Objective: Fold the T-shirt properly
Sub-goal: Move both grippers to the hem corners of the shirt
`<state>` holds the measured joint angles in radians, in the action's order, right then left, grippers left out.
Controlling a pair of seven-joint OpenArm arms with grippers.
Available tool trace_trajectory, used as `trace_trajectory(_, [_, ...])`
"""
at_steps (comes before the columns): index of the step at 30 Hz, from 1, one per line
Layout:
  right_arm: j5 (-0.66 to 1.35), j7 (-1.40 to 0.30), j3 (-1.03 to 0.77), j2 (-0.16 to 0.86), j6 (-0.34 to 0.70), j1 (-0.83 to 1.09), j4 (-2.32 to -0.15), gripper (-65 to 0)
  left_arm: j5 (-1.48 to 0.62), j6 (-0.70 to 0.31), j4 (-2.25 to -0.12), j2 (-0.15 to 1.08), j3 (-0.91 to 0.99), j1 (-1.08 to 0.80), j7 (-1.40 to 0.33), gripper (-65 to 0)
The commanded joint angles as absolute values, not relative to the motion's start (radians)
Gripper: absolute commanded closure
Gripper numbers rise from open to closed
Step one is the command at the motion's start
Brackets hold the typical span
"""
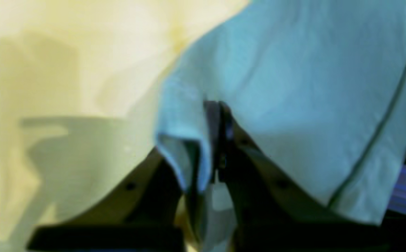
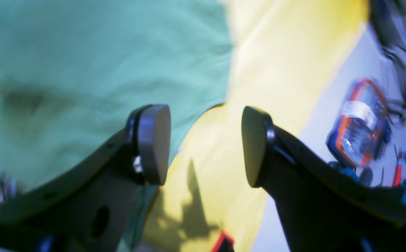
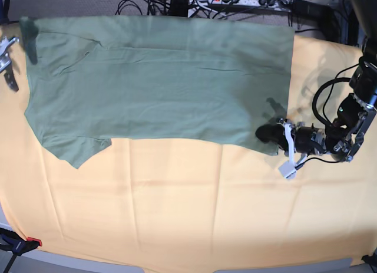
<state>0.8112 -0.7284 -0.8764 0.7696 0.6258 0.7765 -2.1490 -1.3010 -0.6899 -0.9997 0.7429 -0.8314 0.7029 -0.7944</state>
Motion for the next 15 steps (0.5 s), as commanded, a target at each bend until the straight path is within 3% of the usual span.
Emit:
trace_trajectory(1, [0.813, -0.705, -0.882, 0.773, 0.617, 0.731, -2.127, -34.5, -1.306, -0.698, -1.008, 0.753, -0.822, 0.739, -0.762, 0.0])
trace_trajectory(6, [0.816, -0.699, -0.802, 0.719, 0.617, 0.5, -1.929, -34.5, -1.271, -0.698, -1.008, 0.751, -0.822, 0.74, -0.74, 0.0])
trace_trajectory(15, [0.818, -0.73, -0.493, 0.709, 0.617, 0.088, -1.467, -34.5, -1.264, -0.698, -1.008, 0.748, -0.822, 0.739, -0.74, 0.0])
